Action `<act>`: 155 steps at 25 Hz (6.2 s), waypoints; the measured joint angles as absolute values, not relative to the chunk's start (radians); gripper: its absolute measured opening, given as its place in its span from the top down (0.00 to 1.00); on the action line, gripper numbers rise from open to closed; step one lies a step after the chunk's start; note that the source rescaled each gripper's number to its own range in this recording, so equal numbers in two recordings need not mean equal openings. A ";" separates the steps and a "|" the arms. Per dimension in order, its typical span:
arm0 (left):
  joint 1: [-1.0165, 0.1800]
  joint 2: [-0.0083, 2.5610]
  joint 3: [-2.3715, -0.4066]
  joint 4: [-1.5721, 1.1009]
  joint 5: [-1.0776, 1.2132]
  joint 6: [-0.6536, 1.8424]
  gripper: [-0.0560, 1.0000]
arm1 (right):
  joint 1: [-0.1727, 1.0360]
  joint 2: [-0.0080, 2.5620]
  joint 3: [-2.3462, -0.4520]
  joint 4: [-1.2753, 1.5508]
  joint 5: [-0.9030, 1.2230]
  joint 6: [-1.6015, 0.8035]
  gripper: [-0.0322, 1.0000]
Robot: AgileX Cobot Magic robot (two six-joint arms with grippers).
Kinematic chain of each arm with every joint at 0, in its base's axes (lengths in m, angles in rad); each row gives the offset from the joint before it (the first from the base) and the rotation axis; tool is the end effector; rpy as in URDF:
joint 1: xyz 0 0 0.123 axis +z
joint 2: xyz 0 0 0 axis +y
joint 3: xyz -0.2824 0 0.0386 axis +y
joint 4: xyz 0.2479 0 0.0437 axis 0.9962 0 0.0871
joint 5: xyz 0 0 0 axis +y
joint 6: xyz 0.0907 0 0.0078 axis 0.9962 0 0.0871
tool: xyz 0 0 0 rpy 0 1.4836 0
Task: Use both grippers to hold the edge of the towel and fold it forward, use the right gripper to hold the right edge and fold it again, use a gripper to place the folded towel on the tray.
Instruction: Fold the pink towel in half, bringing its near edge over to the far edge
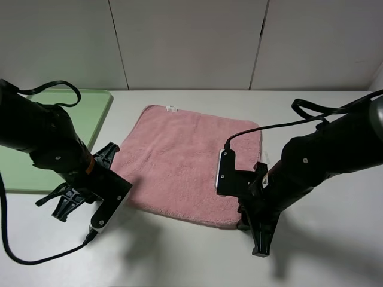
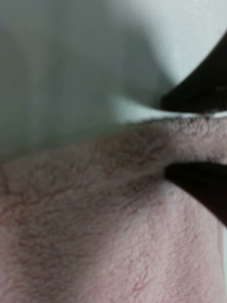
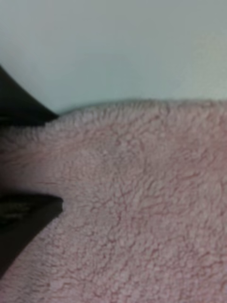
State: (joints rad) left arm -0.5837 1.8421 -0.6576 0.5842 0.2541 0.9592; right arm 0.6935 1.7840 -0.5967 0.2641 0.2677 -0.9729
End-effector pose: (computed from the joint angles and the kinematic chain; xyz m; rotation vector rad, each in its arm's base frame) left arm 0.2321 -0.1381 0.0844 2.5561 1.4765 0.3588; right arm 0.1880 0.1645 0.0885 -1.9067 2.2213 0.0974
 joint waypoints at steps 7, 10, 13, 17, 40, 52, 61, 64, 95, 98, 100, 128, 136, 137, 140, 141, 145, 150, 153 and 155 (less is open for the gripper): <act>-0.584 1.843 -0.658 0.588 0.251 0.958 0.94 | 0.694 1.784 -0.597 0.238 0.270 -0.973 0.87; -0.584 1.843 -0.658 0.588 0.250 0.958 0.94 | 0.694 1.784 -0.597 0.235 0.275 -0.973 0.97; -0.584 1.843 -0.658 0.588 0.250 0.958 0.94 | 0.694 1.784 -0.597 0.235 0.277 -0.973 0.97; -0.584 1.843 -0.658 0.588 0.250 0.957 0.94 | 0.694 1.784 -0.597 0.235 0.279 -0.973 0.97; -0.602 1.643 -0.650 0.573 0.445 0.901 0.95 | 0.694 1.576 -0.601 0.241 0.365 -0.905 0.97; -0.771 1.519 -0.673 0.571 0.646 0.729 0.95 | 0.694 1.413 -0.599 0.196 0.474 -0.820 0.97; -0.814 1.515 -0.794 0.470 0.811 0.661 0.95 | 0.694 1.285 -0.599 0.128 0.587 -0.732 0.97; -0.815 1.515 -0.834 0.423 0.855 0.659 0.95 | 0.694 1.250 -0.599 0.084 0.631 -0.691 0.97; -0.816 1.476 -1.010 0.305 1.077 0.541 0.95 | 0.694 1.204 -0.703 0.000 0.854 -0.592 0.97; -0.816 1.452 -1.020 0.303 1.106 0.540 0.95 | 0.695 1.204 -0.705 0.005 0.860 -0.592 0.97; -0.816 1.437 -1.024 0.298 1.117 0.540 0.95 | 0.696 1.199 -0.705 0.009 0.864 -0.592 0.97; -0.819 1.408 -1.031 0.234 1.166 0.524 0.95 | 0.697 1.166 -0.705 0.033 0.930 -0.588 0.97; -0.816 1.499 -1.031 0.257 1.105 0.524 0.95 | 0.694 1.238 -0.715 0.023 0.925 -0.603 0.97; -0.810 1.510 -1.031 0.257 1.099 0.524 0.95 | 0.692 1.249 -0.725 0.020 0.925 -0.608 0.97; -0.772 1.536 -1.031 0.257 1.074 0.526 0.95 | 0.679 1.278 -0.763 0.016 0.926 -0.627 0.97; -0.756 1.543 -1.031 0.257 1.065 0.528 0.95 | 0.674 1.286 -0.776 0.017 0.926 -0.639 0.97; -0.686 1.560 -1.038 0.250 1.038 0.558 0.95 | 0.637 1.332 -0.828 0.040 0.922 -0.676 0.97; -0.631 1.578 -1.042 0.237 1.001 0.584 0.95 | 0.604 1.407 -0.876 0.056 0.918 -0.728 0.97; -0.617 1.605 -1.043 0.238 0.986 0.602 0.95 | 0.600 1.460 -0.902 0.056 0.906 -0.749 0.97; -0.610 1.633 -1.045 0.242 0.979 0.607 0.95 | 0.601 1.498 -0.921 0.056 0.902 -0.757 0.97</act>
State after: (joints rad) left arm -0.6102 1.6328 -1.0454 0.2419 0.9794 0.6071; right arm 0.6009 1.4982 -0.9205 0.0564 0.9019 -0.7571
